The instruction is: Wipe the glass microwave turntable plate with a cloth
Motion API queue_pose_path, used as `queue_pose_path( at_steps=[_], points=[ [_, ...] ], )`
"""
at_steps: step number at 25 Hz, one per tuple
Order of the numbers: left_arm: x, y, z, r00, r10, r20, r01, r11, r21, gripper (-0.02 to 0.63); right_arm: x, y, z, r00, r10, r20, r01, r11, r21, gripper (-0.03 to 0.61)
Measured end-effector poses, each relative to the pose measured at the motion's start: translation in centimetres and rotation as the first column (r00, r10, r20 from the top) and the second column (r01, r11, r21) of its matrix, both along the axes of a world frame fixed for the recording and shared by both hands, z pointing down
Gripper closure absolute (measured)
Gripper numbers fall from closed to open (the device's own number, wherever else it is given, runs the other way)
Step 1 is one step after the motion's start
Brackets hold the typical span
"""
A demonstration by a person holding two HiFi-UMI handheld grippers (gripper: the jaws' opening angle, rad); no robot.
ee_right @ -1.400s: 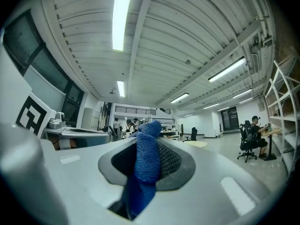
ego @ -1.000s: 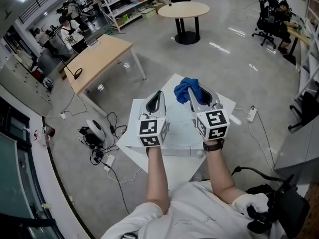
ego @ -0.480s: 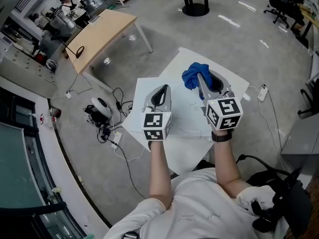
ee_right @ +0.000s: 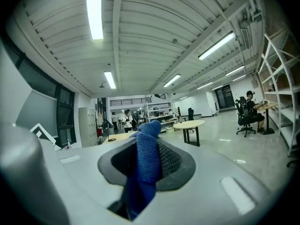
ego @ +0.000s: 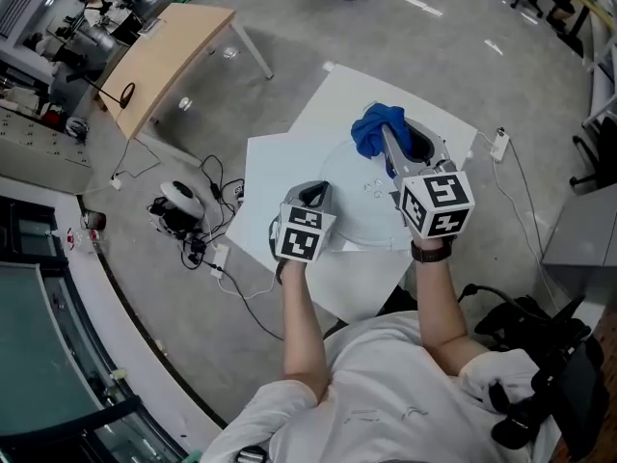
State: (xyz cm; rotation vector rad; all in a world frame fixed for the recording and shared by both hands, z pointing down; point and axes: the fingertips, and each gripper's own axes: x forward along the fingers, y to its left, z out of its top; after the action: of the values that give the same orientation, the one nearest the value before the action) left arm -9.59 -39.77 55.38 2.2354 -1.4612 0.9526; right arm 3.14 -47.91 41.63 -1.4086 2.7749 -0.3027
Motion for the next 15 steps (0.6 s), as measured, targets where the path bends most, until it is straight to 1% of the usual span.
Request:
queue_pose_path(
  at_steps=[3, 5, 8, 10, 15],
  points=[
    [-0.4, 0.3, 1.1, 0.999, 0.004, 0.040, -0.003, 1.000, -0.031, 0.611, 0.0, 0.1, 0.4, 1.000, 0.000, -0.013, 0.000, 1.000, -0.007, 0.488],
    [-0.4, 0.6, 1.8, 0.999, 0.009, 0.042, -0.007, 0.999, -0.049, 0.611, 0.0, 0.1, 0.8, 1.000, 0.004, -0.023, -0.005, 1.000, -0.013, 0.488],
    [-0.3, 0.6, 2.1, 1.000, 0.010, 0.024, -0.009, 0.998, -0.057, 0.612, 0.2, -0.4, 1.4, 0.999, 0.014, -0.032, -0.015, 0.999, -0.030, 0.488],
    [-0.3, 0.4, 2.2, 0.999, 0.010, 0.034, -0.008, 0.998, -0.070, 0.612, -0.1, -0.7, 1.8, 0.999, 0.011, -0.038, -0.012, 0.999, -0.042, 0.488],
    [-0.8, 0.5, 2.8, 0.995, 0.007, 0.096, 0.001, 0.997, -0.079, 0.612, -2.2, -0.8, 2.7, 0.997, -0.049, -0.067, 0.045, 0.997, -0.070, 0.486]
  ],
)
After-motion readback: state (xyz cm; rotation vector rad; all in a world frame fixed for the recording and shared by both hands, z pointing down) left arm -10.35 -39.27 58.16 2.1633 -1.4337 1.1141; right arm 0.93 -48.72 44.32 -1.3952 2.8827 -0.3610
